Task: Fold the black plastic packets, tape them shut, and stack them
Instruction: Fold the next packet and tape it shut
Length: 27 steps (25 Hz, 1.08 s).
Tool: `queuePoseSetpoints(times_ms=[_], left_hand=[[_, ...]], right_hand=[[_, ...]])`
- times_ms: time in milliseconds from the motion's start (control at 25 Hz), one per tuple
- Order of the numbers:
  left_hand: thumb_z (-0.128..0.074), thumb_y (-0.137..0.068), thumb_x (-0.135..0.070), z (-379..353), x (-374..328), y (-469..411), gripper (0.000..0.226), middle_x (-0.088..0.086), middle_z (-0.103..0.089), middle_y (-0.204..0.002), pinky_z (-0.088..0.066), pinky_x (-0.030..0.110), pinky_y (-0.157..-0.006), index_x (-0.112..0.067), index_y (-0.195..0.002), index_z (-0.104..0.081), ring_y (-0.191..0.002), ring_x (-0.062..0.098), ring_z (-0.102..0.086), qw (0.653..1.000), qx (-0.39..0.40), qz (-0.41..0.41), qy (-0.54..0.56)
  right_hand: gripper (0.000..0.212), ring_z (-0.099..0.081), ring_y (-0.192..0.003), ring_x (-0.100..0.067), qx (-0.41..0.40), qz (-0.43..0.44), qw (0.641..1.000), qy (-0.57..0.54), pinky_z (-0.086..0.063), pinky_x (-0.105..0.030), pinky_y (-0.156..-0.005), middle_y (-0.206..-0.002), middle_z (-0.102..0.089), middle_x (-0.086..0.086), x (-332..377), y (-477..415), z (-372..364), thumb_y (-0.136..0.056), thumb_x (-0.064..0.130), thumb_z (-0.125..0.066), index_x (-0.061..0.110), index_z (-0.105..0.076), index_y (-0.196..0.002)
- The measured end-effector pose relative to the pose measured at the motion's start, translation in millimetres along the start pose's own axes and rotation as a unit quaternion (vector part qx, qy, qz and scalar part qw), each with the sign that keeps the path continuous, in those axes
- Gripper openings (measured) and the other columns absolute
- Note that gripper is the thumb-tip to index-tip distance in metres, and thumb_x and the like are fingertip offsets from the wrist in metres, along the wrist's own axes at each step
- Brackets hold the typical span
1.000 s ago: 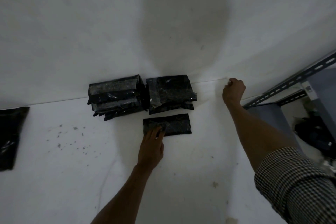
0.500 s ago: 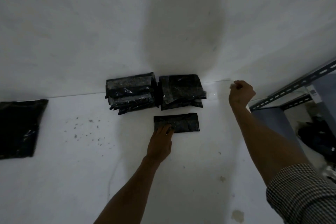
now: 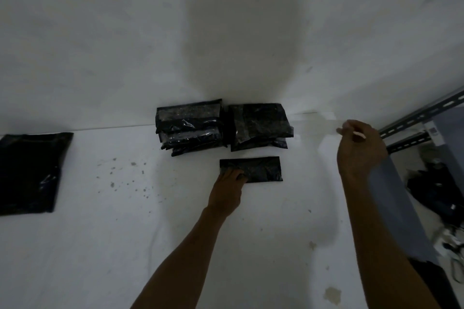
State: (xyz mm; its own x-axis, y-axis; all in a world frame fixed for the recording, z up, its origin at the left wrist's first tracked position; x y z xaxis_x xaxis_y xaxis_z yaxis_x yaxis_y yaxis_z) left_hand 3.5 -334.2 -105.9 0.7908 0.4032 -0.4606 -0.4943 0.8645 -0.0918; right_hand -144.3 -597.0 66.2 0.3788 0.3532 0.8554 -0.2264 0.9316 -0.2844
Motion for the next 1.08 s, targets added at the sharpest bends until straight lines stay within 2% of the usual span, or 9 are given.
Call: queuePoseSetpoints(times_ms=[80,160,280,360,480,600,760,920,1080], left_hand=[[-0.073,-0.074,0.003,-0.3,3.0,2.4,0.036,0.006,-0.063,-0.118,-0.055,0.033,-0.087,-0.009,-0.107,-0.071,-0.105,0.025,-0.060,1.000,-0.014,0.011,0.025],[-0.068,-0.083,-0.001,3.2,9.9,7.4,0.031,0.007,-0.064,-0.121,-0.052,0.029,-0.092,-0.009,-0.113,-0.070,-0.107,0.021,-0.061,0.995,-0.046,0.045,0.080],[-0.061,-0.093,-0.009,16.3,20.1,11.2,0.021,0.000,-0.070,-0.110,-0.054,0.026,-0.089,-0.013,-0.111,-0.070,-0.099,0.010,-0.065,0.956,-0.108,0.146,0.232],[-0.060,-0.097,-0.018,15.0,25.8,16.1,0.014,-0.004,-0.071,-0.103,-0.054,0.024,-0.086,-0.021,-0.107,-0.069,-0.095,0.006,-0.066,0.874,-0.119,0.255,0.397],[-0.057,-0.097,-0.035,-10.9,14.6,28.5,0.027,0.004,-0.071,-0.111,-0.053,0.035,-0.090,-0.020,-0.119,-0.065,-0.101,0.017,-0.069,0.680,-0.067,0.377,0.625],[-0.069,-0.090,-0.020,-11.6,14.4,35.3,0.032,0.010,-0.072,-0.109,-0.056,0.038,-0.088,-0.012,-0.121,-0.064,-0.101,0.024,-0.069,0.619,-0.110,0.396,0.670],[-0.075,-0.082,-0.003,-1.6,32.8,44.4,0.023,0.019,-0.073,-0.099,-0.057,0.038,-0.087,0.002,-0.104,-0.070,-0.099,0.032,-0.070,0.621,-0.171,0.417,0.641],[-0.076,-0.081,-0.002,9.1,48.4,55.2,0.010,0.012,-0.075,-0.082,-0.057,0.029,-0.074,-0.003,-0.090,-0.075,-0.081,0.025,-0.071,0.686,-0.177,0.412,0.573],[-0.074,-0.082,-0.007,4.0,65.0,64.5,0.009,0.003,-0.075,-0.077,-0.058,0.035,-0.077,-0.013,-0.089,-0.078,-0.078,0.021,-0.072,0.739,-0.164,0.431,0.491]], right_hand=[[0.017,-0.072,-0.085,-0.013,0.031,-0.045,0.998,-0.037,-0.051,-0.011,-0.075,-0.098,-0.072,-0.012,3.4,19.6,11.5,-0.094,0.016,-0.063,0.005,-0.069,-0.104],[0.014,-0.073,-0.081,-0.012,0.055,-0.036,0.996,-0.068,-0.058,-0.022,-0.077,-0.095,-0.072,-0.014,9.2,44.8,15.6,-0.092,0.007,-0.066,-0.001,-0.069,-0.102],[0.014,-0.073,-0.079,-0.012,0.078,-0.029,0.994,-0.071,-0.061,-0.028,-0.075,-0.093,-0.072,-0.004,8.6,73.9,14.8,-0.089,0.004,-0.068,-0.001,-0.070,-0.103],[0.014,-0.074,-0.078,-0.012,0.086,-0.055,0.992,-0.080,-0.061,-0.030,-0.075,-0.092,-0.073,0.002,4.1,85.2,11.8,-0.089,0.004,-0.069,0.004,-0.071,-0.102],[0.013,-0.074,-0.076,-0.016,0.097,-0.099,0.985,-0.107,-0.060,-0.035,-0.077,-0.090,-0.074,-0.001,-4.9,96.1,2.2,-0.088,0.002,-0.070,0.008,-0.072,-0.099],[0.012,-0.074,-0.076,-0.018,0.113,-0.131,0.977,-0.125,-0.059,-0.037,-0.079,-0.086,-0.075,-0.002,-15.4,103.2,-9.4,-0.086,0.002,-0.071,0.006,-0.073,-0.098],[0.009,-0.074,-0.074,-0.019,0.146,-0.165,0.968,-0.116,-0.058,-0.036,-0.079,-0.084,-0.075,-0.003,-37.3,110.5,-28.8,-0.087,0.005,-0.071,0.010,-0.074,-0.094],[0.005,-0.071,-0.077,-0.007,0.152,-0.140,0.978,0.012,-0.057,-0.032,-0.082,-0.081,-0.073,0.010,-69.6,117.7,-45.6,-0.087,0.018,-0.073,0.022,-0.075,-0.089],[0.007,-0.069,-0.085,-0.013,0.174,-0.123,0.974,0.084,-0.046,-0.022,-0.075,-0.090,-0.074,0.007,-100.7,130.5,-67.7,-0.086,0.020,-0.074,0.024,-0.077,-0.092]])
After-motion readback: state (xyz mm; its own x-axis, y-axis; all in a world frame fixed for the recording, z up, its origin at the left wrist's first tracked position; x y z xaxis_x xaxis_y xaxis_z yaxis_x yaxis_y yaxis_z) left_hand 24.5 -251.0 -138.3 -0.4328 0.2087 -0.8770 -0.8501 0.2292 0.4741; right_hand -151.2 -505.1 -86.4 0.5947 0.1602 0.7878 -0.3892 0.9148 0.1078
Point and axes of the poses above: each hand's wrist, its own y-axis away from the middle knuckle, its own z-axis out of the back of the hand, x = y × z, the point moved 9 cm from there along -y, towards the middle knuckle
